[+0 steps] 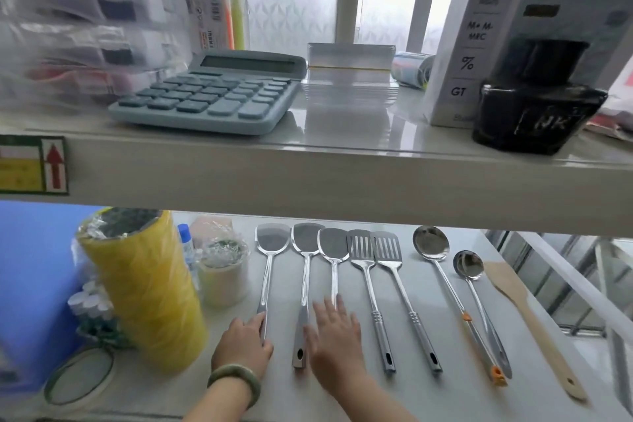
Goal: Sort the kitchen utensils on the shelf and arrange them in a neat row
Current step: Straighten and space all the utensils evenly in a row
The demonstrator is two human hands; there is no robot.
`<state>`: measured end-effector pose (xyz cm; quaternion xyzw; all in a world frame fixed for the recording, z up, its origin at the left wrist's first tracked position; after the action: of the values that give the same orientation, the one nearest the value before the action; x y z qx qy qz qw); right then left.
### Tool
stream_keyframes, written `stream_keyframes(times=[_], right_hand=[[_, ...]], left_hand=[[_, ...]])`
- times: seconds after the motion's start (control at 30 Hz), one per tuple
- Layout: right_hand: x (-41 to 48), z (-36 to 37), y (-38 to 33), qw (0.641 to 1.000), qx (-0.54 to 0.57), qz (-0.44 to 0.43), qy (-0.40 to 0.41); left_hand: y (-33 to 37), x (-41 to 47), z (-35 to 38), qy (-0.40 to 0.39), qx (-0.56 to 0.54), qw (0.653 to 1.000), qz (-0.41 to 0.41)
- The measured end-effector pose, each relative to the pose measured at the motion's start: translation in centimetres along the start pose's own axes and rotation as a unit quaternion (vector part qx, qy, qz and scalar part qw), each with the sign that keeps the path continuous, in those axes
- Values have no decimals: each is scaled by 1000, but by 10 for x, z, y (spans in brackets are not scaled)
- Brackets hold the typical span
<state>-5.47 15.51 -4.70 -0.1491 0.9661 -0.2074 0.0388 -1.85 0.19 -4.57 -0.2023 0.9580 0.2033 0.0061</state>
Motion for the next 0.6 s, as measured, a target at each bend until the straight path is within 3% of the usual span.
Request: stream_keyframes(times=[0.17, 0.3, 0.6], right_hand=[[0, -12, 40, 999, -50, 10, 4], [-1, -8, 35, 998, -55, 21, -23], [6, -5, 52, 993, -76, 93, -17]], left_hand=[[13, -9, 5, 117, 35, 990, 64], [41, -20, 17, 29, -36, 994, 99], [46, -17, 25, -52, -29, 994, 94]])
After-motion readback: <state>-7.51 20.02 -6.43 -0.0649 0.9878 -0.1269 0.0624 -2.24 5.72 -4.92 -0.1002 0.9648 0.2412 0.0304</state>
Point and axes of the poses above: each hand's wrist, its own x-axis towards the middle knuckle, its own z-axis out of the palm, y = z × x, the point moved 1 cm from there along x, towards the middle knuckle
